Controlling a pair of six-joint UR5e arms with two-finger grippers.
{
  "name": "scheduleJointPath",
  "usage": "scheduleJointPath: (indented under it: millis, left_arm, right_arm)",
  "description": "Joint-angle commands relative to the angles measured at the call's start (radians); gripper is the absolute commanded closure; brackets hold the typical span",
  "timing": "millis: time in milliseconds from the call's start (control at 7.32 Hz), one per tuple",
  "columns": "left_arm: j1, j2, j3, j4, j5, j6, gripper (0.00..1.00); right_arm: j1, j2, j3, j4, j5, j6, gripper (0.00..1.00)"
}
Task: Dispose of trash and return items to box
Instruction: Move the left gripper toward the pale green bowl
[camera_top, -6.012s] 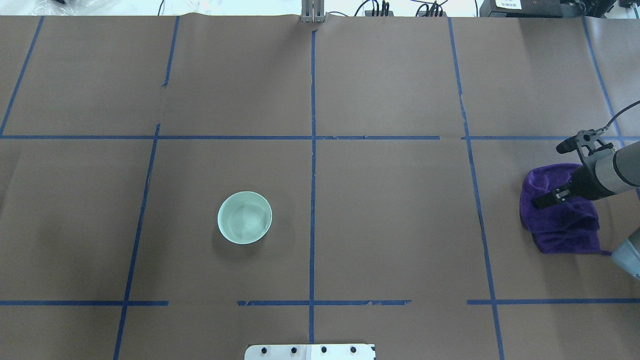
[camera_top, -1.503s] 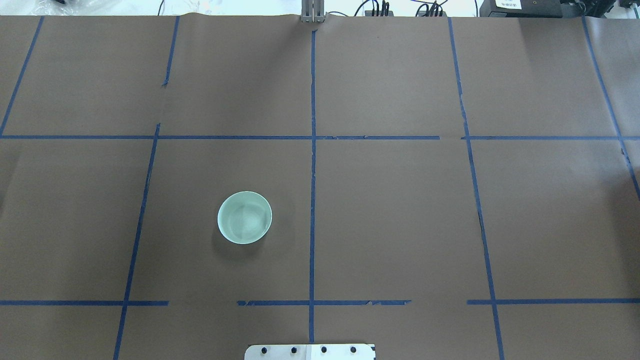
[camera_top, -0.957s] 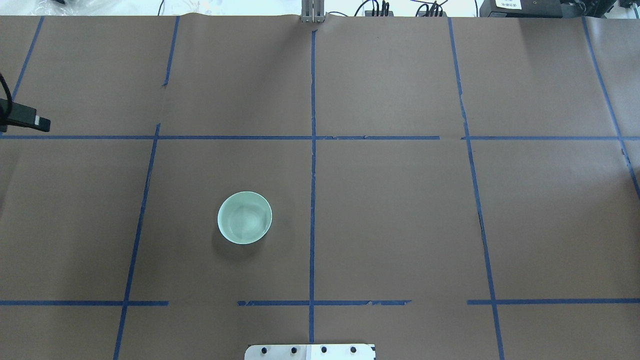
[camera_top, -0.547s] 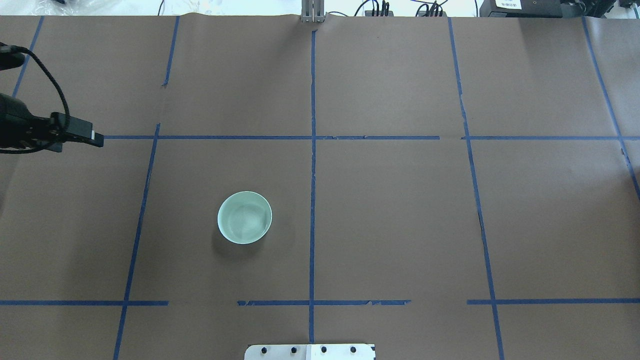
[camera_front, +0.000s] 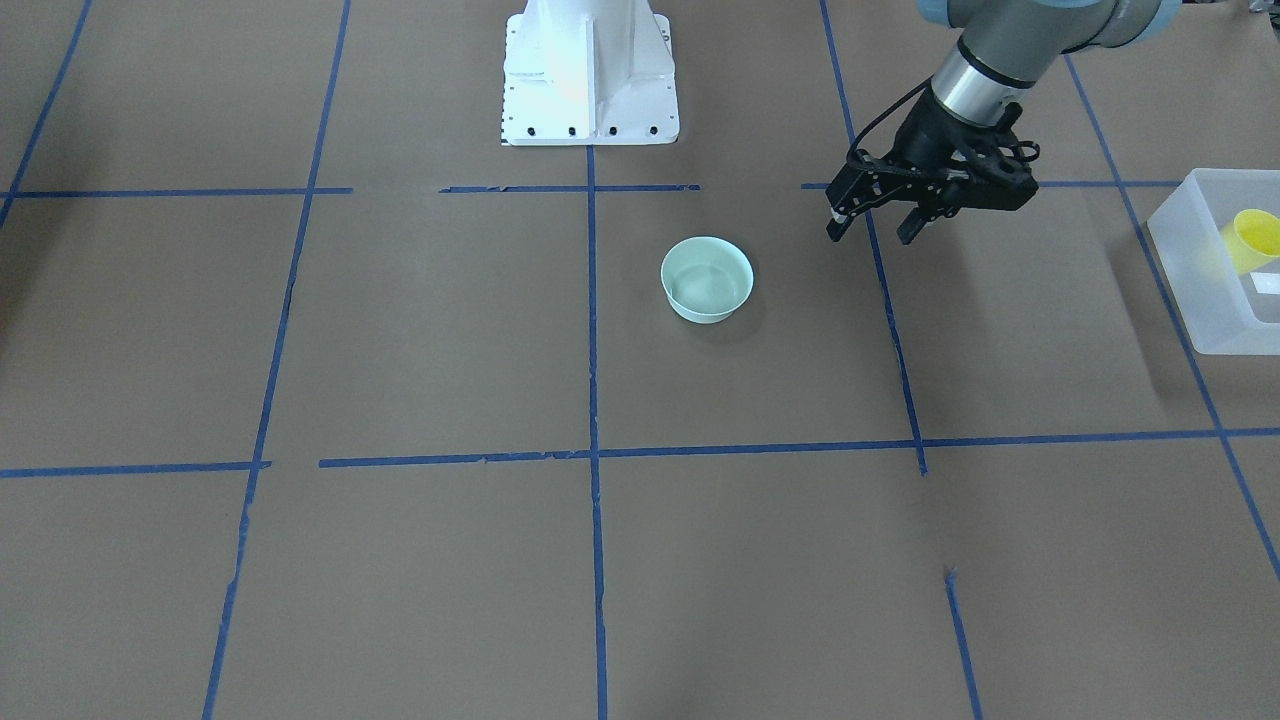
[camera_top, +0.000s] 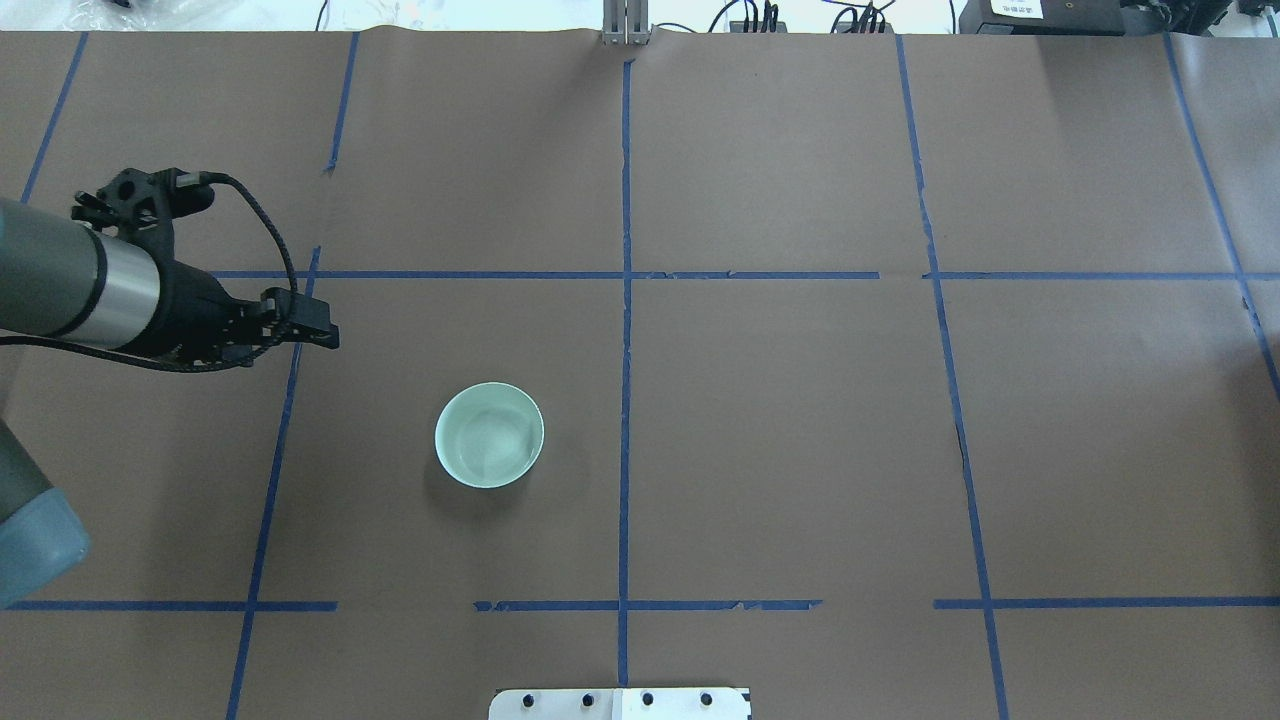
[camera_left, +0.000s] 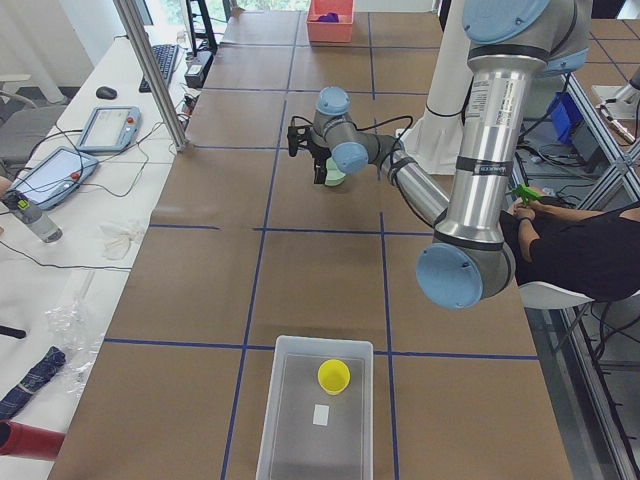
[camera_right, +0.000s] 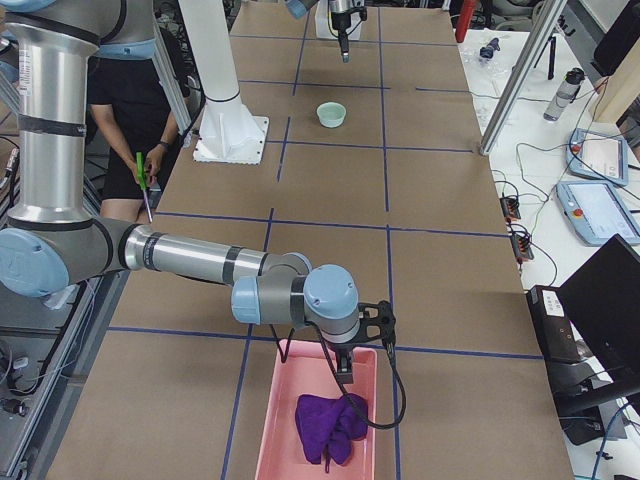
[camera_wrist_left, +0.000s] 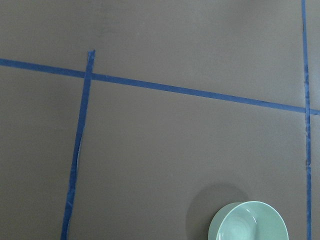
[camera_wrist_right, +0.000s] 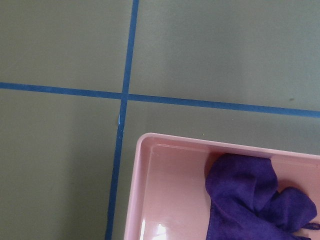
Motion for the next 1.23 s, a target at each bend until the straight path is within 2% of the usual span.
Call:
scheduleJointPath:
  millis: [0,683,1093]
  left_arm:
    - [0.080,-0.035,0.041,0.049,0.072,-0.045,0.00]
    - [0.216,-0.169,0.182,0.049,0.108,-0.161,0.00]
    - [0.246,-0.180,0.233,0.045,0.128,-0.164,0.00]
  right_arm:
    - [-0.060,0.010,0.050,0.000,0.012,0.135,0.00]
    - [-0.077,0.023,0.064,0.000,0.016,0.168,0.00]
    - [-0.077,0.023,0.064,0.001,0.032,0.168,0.00]
